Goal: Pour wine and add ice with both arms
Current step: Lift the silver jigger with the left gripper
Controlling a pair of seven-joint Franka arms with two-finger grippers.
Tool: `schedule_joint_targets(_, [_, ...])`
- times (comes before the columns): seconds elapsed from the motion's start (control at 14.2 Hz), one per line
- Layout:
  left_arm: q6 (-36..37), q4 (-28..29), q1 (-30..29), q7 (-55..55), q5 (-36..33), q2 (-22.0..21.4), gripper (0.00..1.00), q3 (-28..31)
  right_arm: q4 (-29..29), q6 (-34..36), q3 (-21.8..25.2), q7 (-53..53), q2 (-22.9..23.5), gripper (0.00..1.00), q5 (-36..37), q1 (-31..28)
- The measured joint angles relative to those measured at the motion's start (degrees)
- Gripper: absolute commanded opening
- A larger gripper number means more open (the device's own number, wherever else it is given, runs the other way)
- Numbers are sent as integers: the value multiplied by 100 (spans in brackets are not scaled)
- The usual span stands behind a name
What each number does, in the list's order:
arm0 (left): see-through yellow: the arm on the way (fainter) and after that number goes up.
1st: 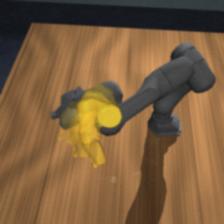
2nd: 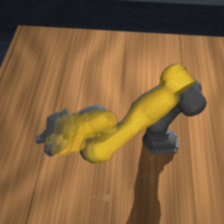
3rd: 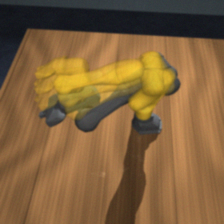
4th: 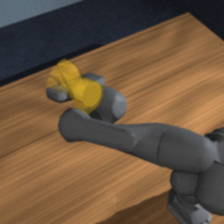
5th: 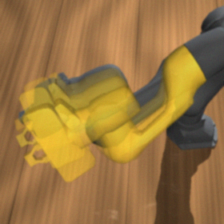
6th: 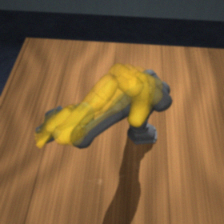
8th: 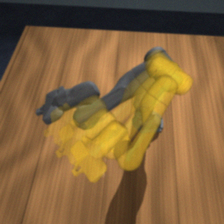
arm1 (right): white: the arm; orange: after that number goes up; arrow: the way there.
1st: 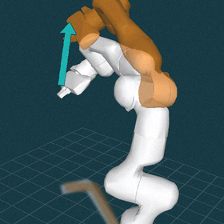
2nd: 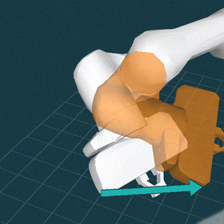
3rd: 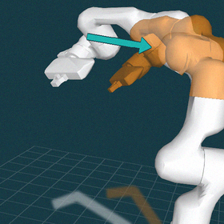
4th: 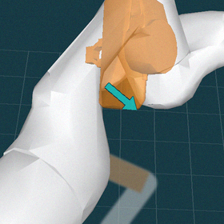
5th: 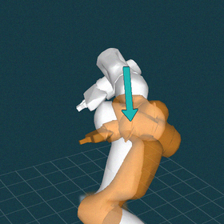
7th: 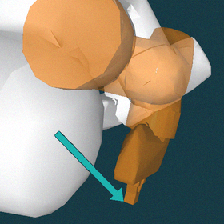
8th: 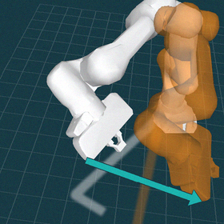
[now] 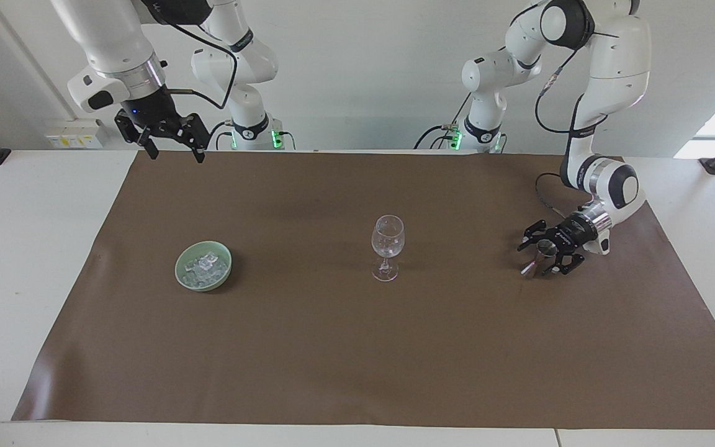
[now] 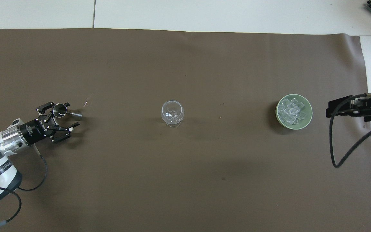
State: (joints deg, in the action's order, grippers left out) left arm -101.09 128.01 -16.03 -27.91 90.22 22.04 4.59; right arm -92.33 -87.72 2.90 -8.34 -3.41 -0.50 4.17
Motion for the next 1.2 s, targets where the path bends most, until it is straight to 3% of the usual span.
schedule_joint_targets(0.14, [3,0,0,0,70,0,80,0,0,0,0,0,0,100,0,0])
schedule_joint_targets(0.42, [3,0,0,3,104,0,52,-1,0,0,0,0,0,100,0,0])
schedule_joint_targets(0.49, [3,0,-1,2,108,0,35,0,0,0,0,0,0,100,0,0])
schedule_joint_targets(0.56, [3,0,-5,2,114,0,10,3,0,0,0,0,0,100,0,0])
schedule_joint_targets(0.64, [3,0,-11,2,128,0,0,10,0,0,0,0,0,100,0,0])
schedule_joint_targets(1.2, [2,4,-55,-54,350,1,0,44,0,0,0,0,0,100,0,0])
